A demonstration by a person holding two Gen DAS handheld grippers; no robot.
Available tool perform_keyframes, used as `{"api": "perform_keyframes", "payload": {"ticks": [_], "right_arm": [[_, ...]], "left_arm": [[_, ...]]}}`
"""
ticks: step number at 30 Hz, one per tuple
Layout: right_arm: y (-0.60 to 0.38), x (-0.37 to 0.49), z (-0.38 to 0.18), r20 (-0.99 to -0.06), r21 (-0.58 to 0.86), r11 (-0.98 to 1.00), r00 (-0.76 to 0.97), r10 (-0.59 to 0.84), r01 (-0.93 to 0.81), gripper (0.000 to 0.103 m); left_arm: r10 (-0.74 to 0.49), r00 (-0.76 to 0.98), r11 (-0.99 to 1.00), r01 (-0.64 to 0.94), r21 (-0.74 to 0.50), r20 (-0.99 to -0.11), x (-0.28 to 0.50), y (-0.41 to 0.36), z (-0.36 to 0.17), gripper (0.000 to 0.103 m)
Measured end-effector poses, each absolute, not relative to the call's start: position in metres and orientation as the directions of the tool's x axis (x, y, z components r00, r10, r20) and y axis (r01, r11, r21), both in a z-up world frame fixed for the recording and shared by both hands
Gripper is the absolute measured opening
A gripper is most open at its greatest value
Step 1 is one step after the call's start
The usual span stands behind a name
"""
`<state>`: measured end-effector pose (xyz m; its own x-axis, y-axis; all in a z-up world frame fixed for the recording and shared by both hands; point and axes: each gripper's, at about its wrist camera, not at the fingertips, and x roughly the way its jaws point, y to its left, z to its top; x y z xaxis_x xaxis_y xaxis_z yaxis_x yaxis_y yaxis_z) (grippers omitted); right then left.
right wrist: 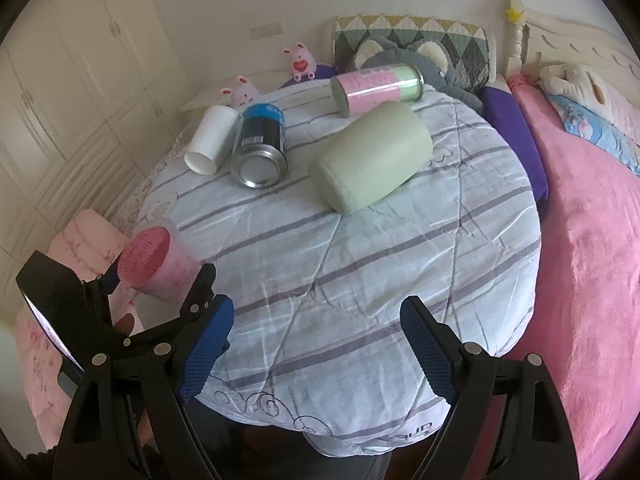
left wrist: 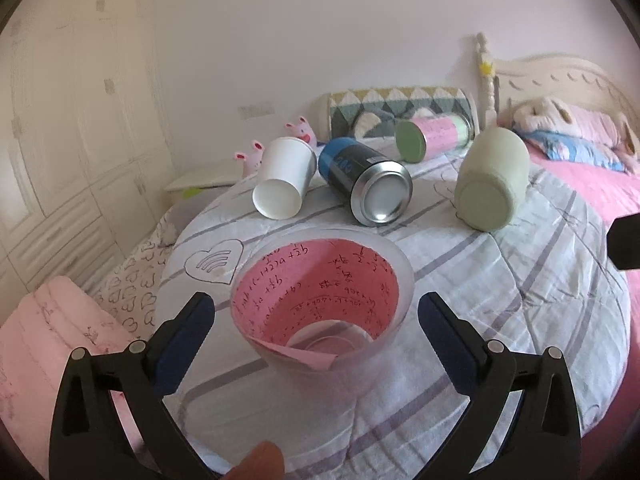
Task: Flip cup upright
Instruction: 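Lift and rotate the pink cup with the left tool so its rim faces up, then lower the pink cup rim-up onto the quilt and open the left tool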
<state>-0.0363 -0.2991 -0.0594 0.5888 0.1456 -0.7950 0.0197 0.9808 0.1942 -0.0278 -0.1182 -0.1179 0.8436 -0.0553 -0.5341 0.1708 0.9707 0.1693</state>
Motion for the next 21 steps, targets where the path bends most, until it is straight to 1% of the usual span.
{"api": "perform_keyframes", "payload": {"ticks": [2,7,10,17,21], "right_arm": [[-0.298,-0.041,-0.054,-0.786,0.193,0.981,0.603,0.14,0.024,0.087],[-0.292,-0.058,-0.035,-0.751,0.186,0.982,0.649,0.12,0.034,0.087],[-0.291,-0.067,-0.023,-0.722,0.177,0.983,0.684,0.099,0.045,0.087],[-0.276,-0.088,0.003,-0.654,0.155,0.985,0.755,0.048,0.072,0.087],[-0.262,-0.093,0.01,-0.629,0.146,0.988,0.776,0.05,0.055,0.087]], "left_arm": [[-0.049,0.839,0.971,0.167,0.17,-0.542,-0.03,-0.115,-0.112,0.103],[-0.09,0.818,0.976,0.185,0.112,-0.568,-0.04,-0.097,-0.083,0.103],[-0.091,0.787,0.982,0.174,0.078,-0.61,-0.044,-0.084,-0.06,0.103],[-0.05,0.673,0.988,0.141,0.061,-0.738,-0.049,-0.057,-0.029,0.103],[-0.029,0.656,0.986,0.145,0.088,-0.754,-0.061,-0.043,-0.013,0.103]]}}
